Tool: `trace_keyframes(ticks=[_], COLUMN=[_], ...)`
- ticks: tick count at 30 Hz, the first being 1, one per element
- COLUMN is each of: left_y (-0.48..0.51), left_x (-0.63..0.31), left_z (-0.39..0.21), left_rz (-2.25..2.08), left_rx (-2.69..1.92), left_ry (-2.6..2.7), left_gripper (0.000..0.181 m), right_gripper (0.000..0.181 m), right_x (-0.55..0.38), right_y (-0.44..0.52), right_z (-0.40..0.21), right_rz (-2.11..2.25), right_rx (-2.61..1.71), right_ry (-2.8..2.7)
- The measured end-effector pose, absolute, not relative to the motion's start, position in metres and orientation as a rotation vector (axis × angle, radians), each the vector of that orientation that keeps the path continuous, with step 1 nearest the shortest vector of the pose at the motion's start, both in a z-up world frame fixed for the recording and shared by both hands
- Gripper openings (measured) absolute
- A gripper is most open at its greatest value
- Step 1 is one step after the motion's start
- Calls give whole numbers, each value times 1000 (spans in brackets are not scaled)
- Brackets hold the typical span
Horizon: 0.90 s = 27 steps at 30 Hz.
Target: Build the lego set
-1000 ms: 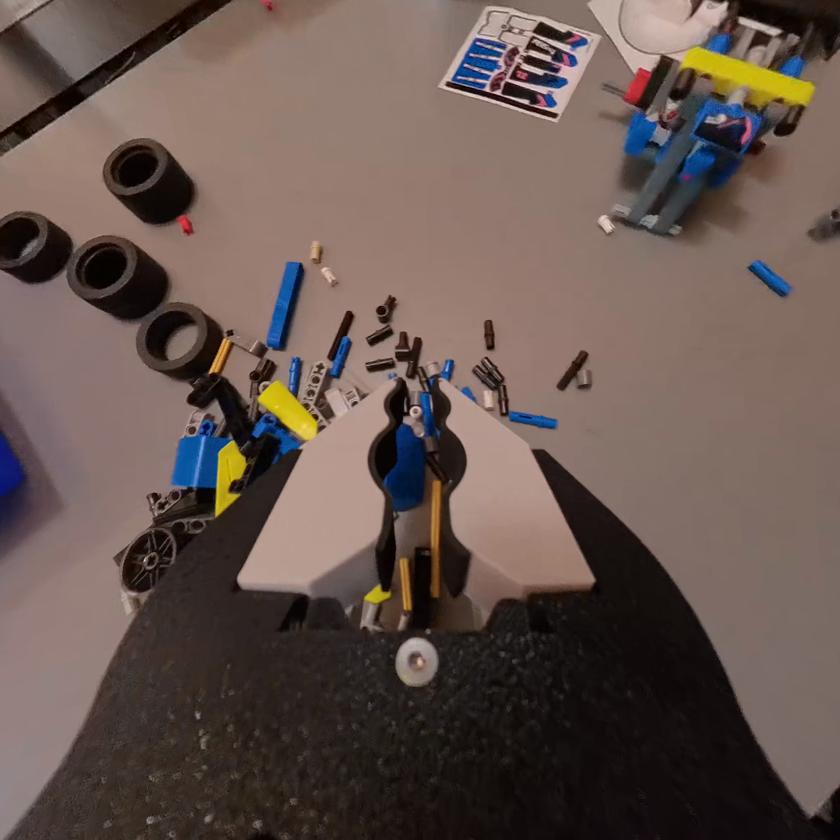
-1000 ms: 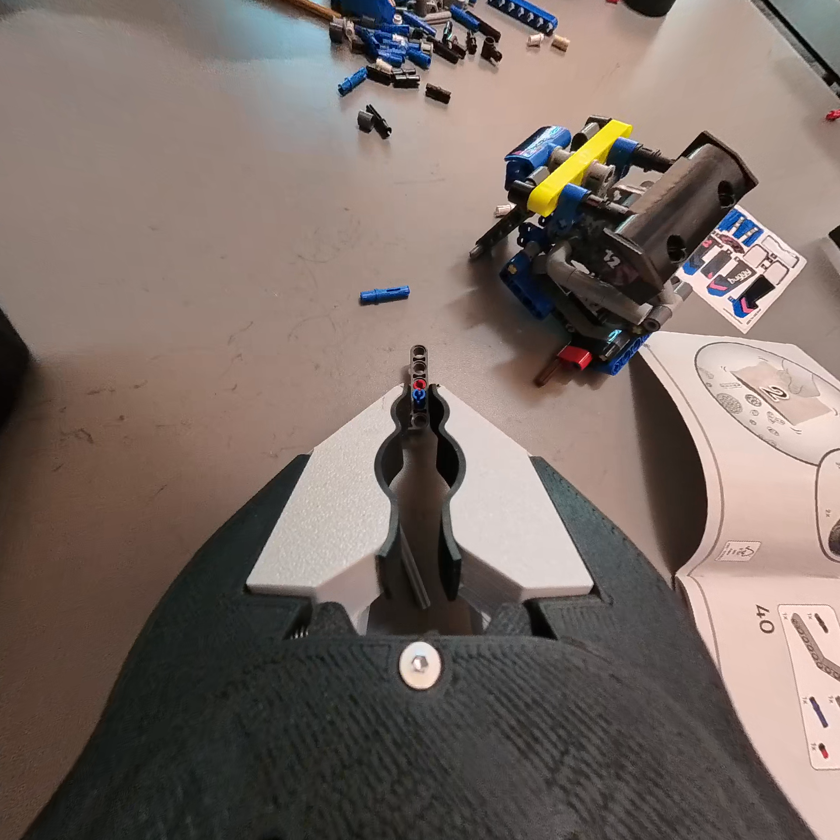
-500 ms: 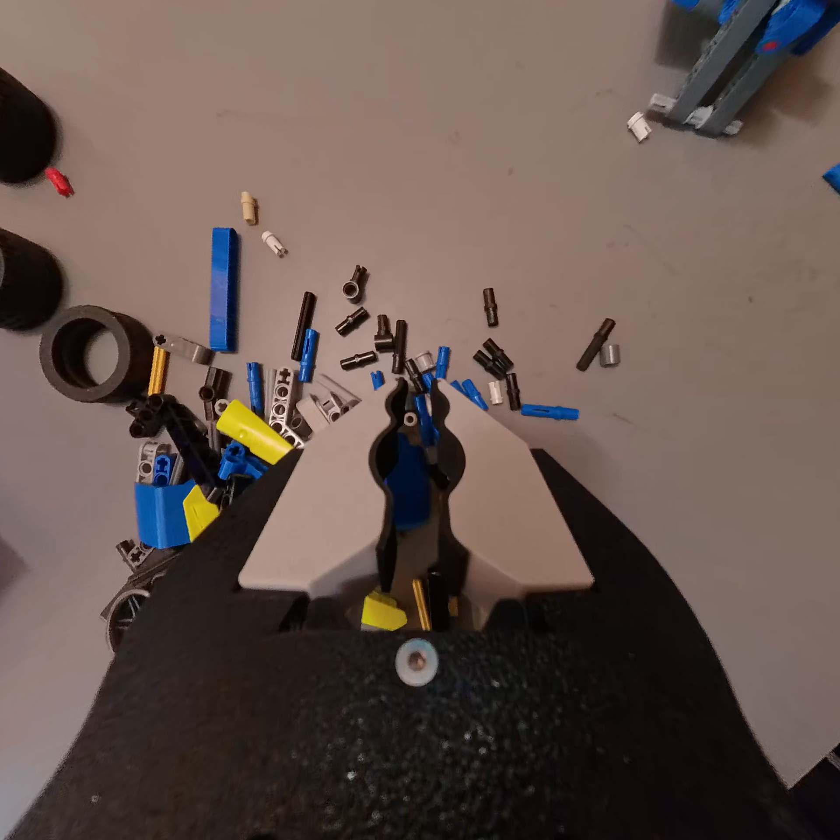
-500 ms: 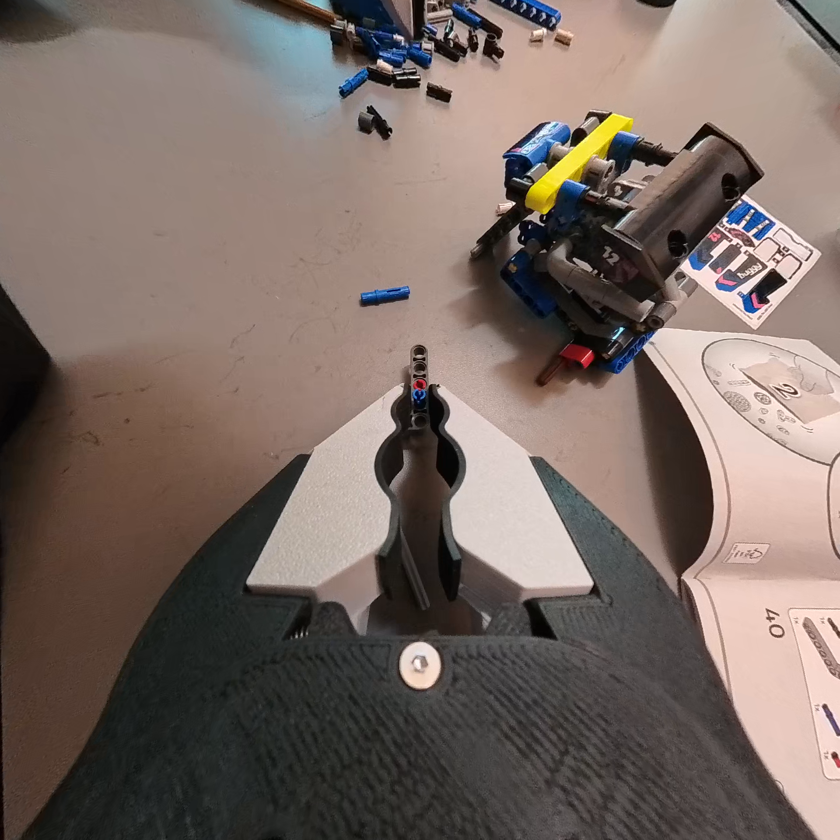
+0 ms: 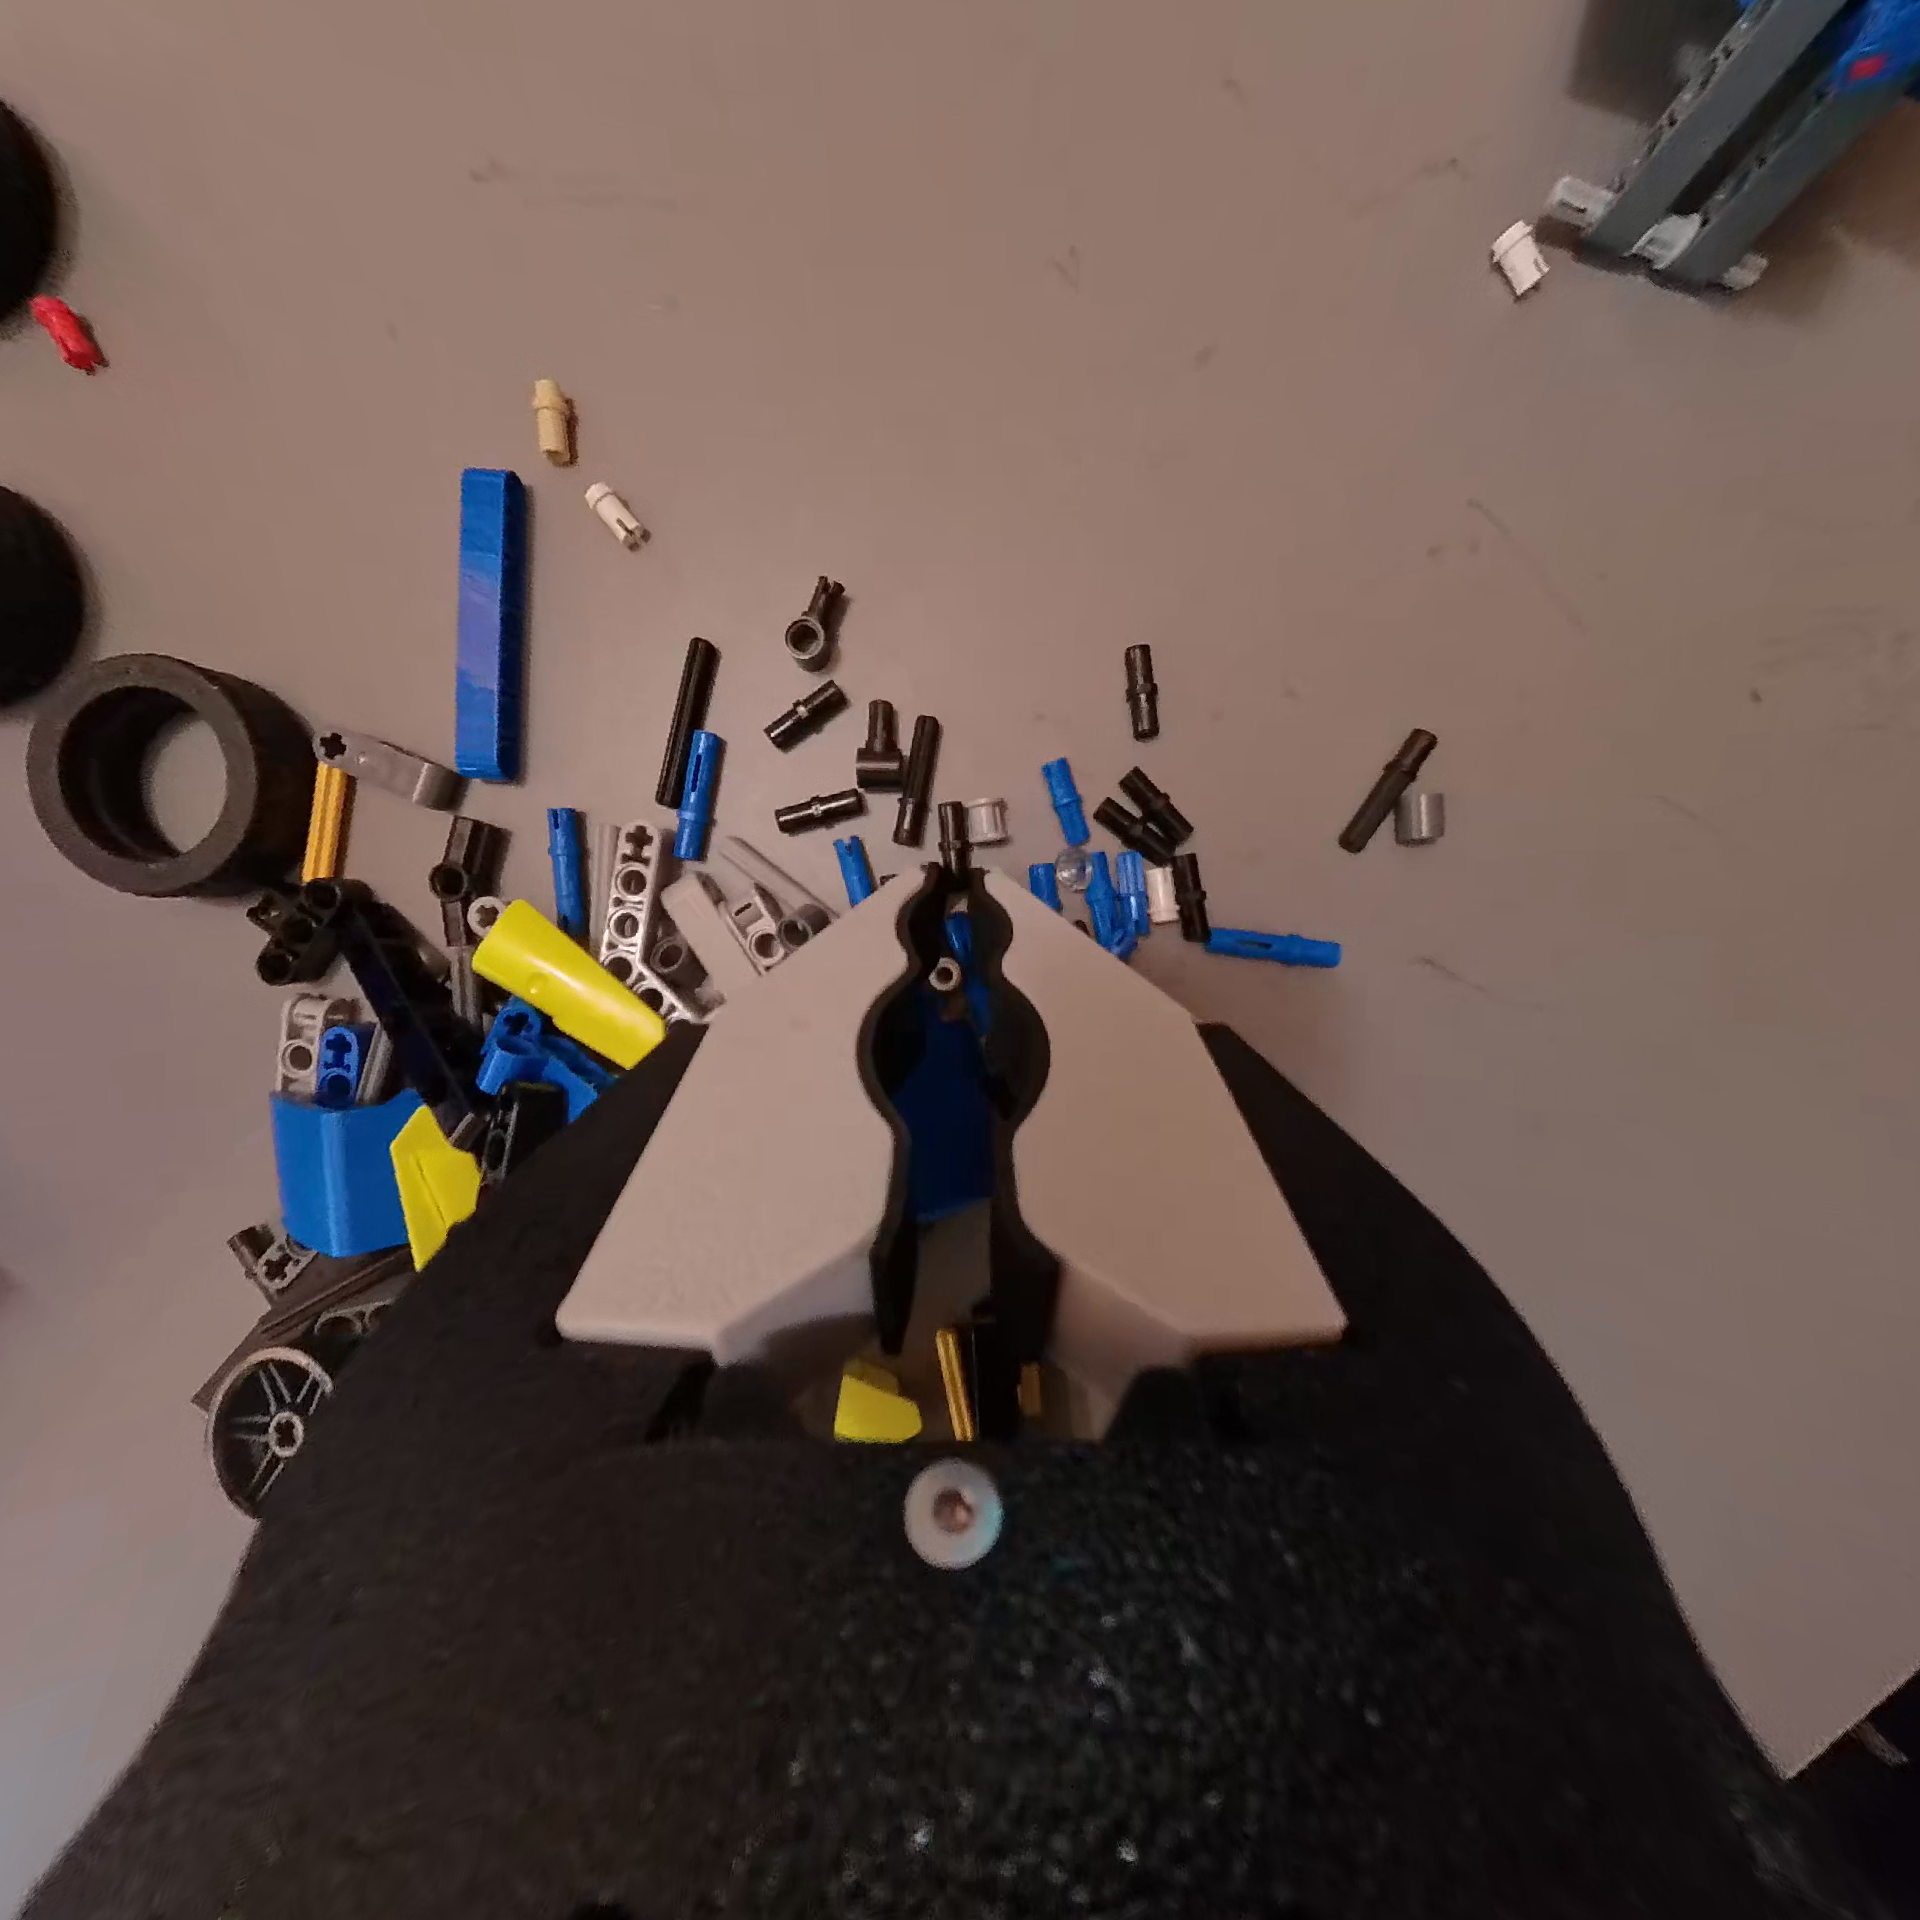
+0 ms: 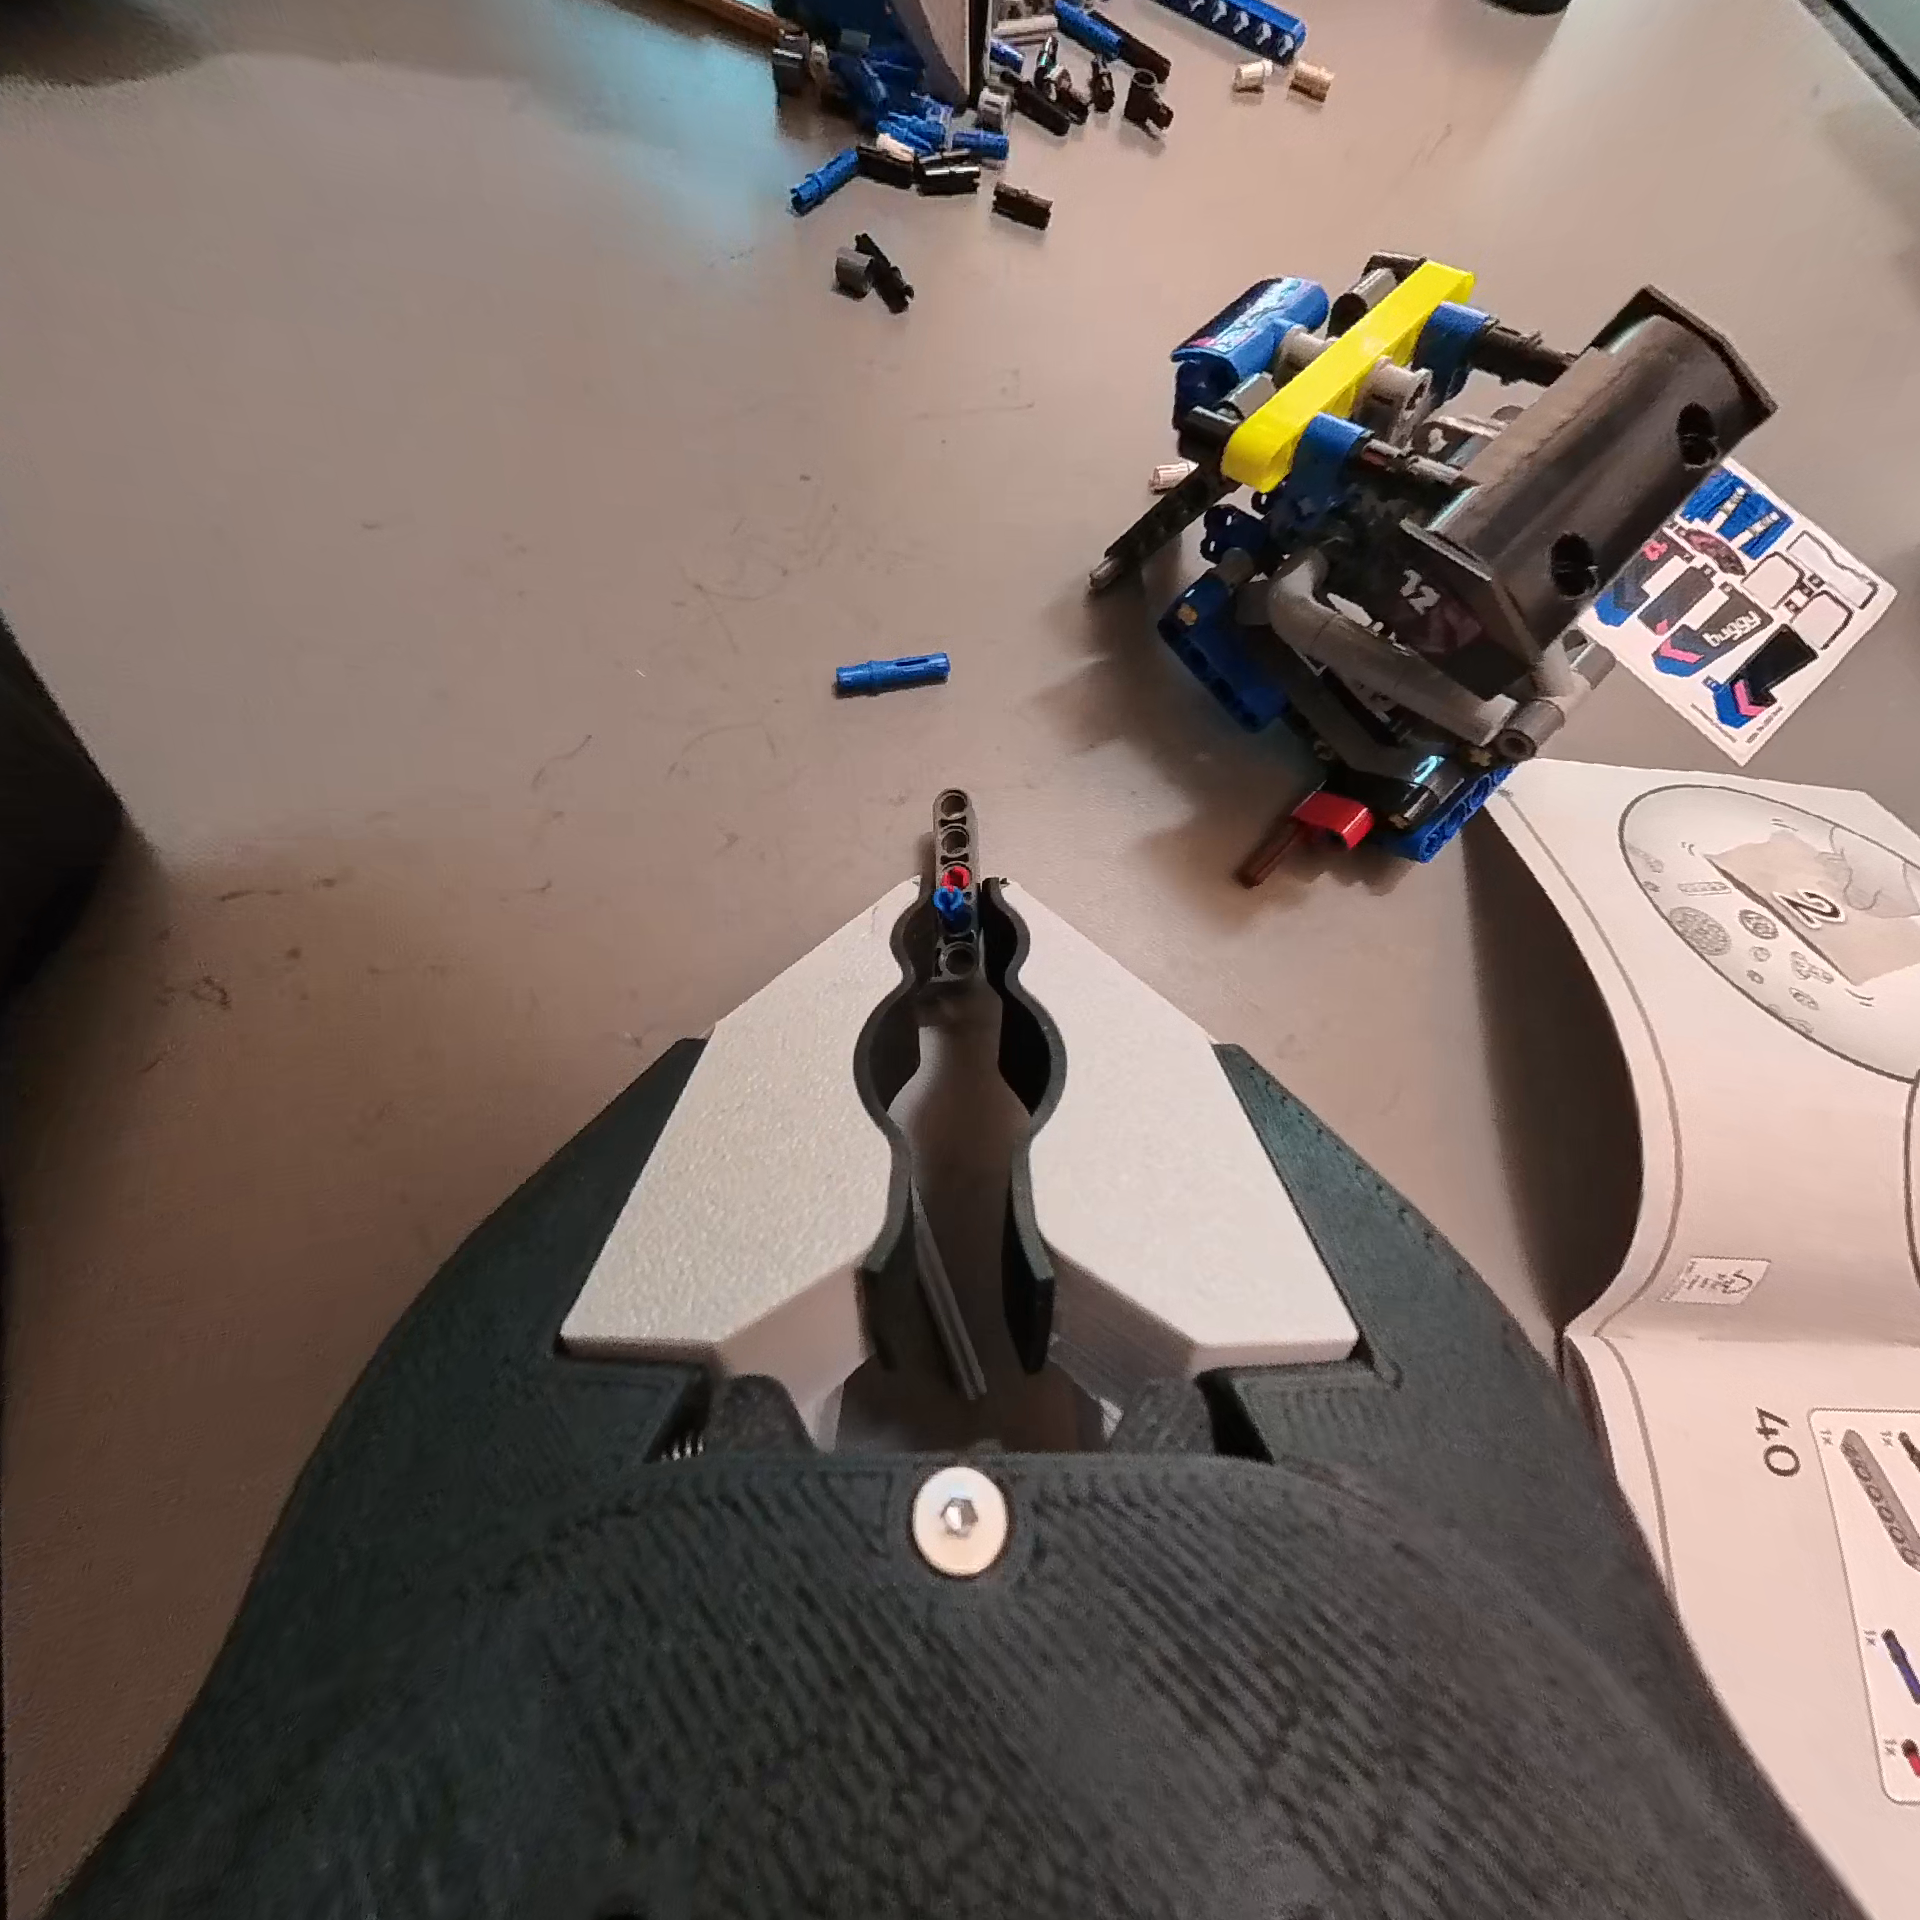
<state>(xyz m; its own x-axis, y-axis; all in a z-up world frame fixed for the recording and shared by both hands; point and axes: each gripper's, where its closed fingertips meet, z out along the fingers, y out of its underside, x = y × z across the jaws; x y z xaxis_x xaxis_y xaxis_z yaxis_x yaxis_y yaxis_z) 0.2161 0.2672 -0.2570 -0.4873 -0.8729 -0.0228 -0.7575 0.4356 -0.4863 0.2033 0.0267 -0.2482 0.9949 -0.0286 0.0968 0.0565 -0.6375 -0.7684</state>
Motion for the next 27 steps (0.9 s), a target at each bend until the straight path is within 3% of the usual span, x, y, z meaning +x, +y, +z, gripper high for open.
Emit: trace_keyframes(ticks=[9,12,15,27], left_y=[244,216,170,43], left_x=[210,201,189,162], left_z=[-214,-202,-199,-208], left_rz=[-729,-827,-964,-1312], left_rx=[-1269,-1159,-1035,-953], left_ry=[2318,2360,2427,2608], left_gripper=[1,1,1,1], right_gripper=[10,28,32,28], right_x=[200,200,198,179], right_y=[27,27,25,32], right_z=[-250,-246,-224,-197], right_rz=[-115,-108,-134,-998], right_rx=[-2274,-2246,-2150,-1980], right_ry=[-38,-34,-54,-649])
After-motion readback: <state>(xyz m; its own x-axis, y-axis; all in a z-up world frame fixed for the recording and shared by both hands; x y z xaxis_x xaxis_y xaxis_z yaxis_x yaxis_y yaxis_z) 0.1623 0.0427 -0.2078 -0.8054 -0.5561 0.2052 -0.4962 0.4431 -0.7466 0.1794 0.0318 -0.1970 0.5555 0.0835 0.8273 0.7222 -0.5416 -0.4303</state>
